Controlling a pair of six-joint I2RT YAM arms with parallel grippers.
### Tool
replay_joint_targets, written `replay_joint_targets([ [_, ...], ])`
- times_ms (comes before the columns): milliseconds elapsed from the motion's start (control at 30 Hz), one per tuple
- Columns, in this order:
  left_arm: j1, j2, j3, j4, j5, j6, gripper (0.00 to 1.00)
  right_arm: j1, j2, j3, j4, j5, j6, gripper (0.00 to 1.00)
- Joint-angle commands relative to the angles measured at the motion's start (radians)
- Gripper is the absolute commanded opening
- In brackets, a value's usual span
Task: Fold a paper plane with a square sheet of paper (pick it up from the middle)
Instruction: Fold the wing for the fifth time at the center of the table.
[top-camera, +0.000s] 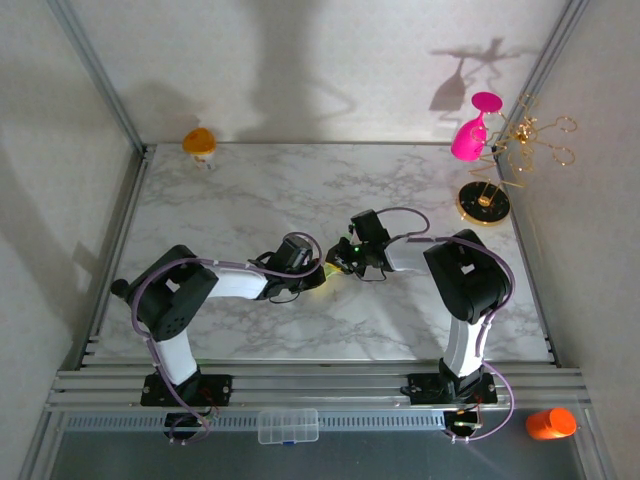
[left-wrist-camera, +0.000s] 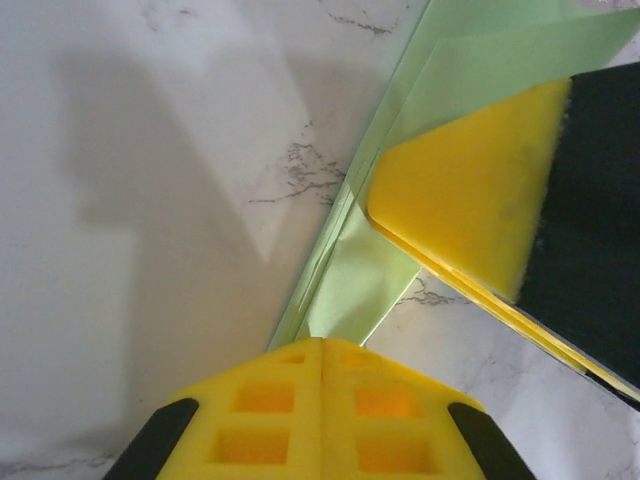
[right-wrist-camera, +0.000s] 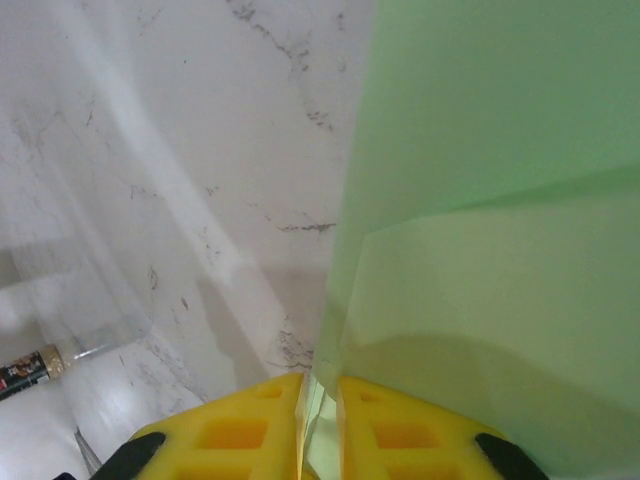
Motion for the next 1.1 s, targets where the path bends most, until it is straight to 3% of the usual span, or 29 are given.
replay_joint_targets([
  [0, -0.001, 0.025, 0.008, -0.062, -0.058, -0.011, 0.0, 0.002, -0.052, 0.035, -0.051, 0.041, -0.127, 0.18],
  [267, 0.0, 0.024, 0.004, -0.082, -0.072, -0.021, 0.0, -0.021, -0.141, -0.02, -0.03, 0.109, -0.342, 0.17],
  [1067, -0.001, 0.051, 0.019, -0.129, -0.024, 0.01, 0.0, -0.103, 0.017, 0.038, -0.027, 0.065, -0.394, 0.17],
])
